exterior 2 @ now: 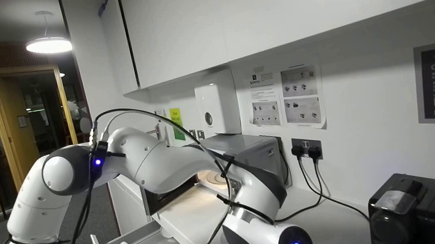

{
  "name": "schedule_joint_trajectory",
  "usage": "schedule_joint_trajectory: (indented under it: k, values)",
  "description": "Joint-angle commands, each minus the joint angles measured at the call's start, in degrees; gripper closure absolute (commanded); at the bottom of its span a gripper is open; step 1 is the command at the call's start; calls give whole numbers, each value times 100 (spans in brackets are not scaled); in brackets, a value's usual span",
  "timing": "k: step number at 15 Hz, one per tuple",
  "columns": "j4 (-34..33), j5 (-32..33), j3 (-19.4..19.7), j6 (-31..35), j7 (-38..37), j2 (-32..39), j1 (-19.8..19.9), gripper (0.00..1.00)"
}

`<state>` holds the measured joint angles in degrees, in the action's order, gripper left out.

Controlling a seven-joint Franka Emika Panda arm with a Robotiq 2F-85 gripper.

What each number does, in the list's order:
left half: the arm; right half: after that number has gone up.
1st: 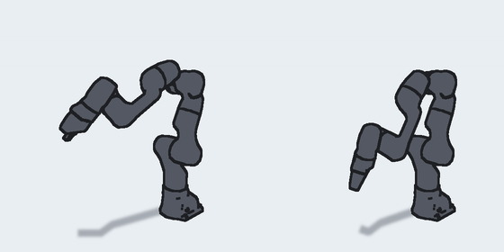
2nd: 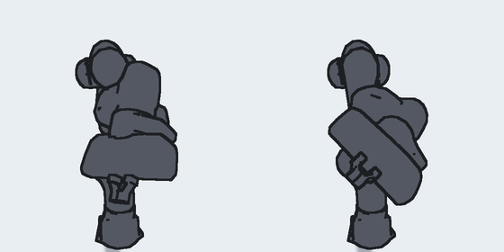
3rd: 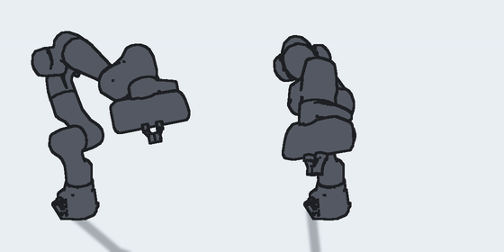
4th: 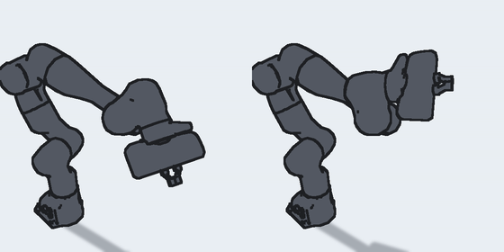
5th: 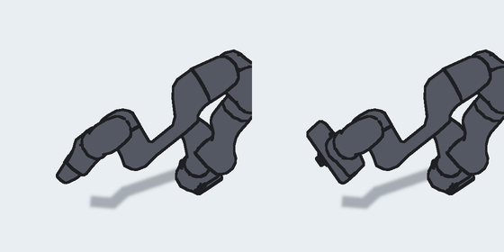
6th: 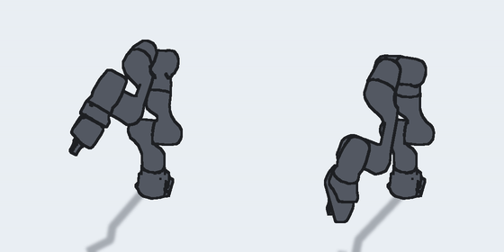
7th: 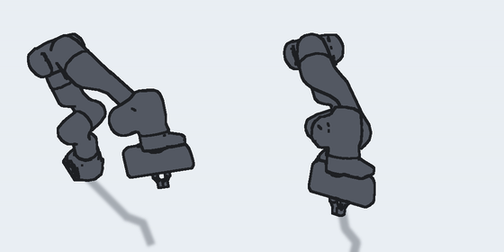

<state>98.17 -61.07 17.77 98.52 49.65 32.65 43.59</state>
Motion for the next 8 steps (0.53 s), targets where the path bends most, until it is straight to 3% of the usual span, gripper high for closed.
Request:
schedule_joint_trajectory:
  k: [1,8]
  values:
    - [-2,165,-25,-137,-46,-152,87,0]
    - [45,153,-40,-140,16,-349,79,0]
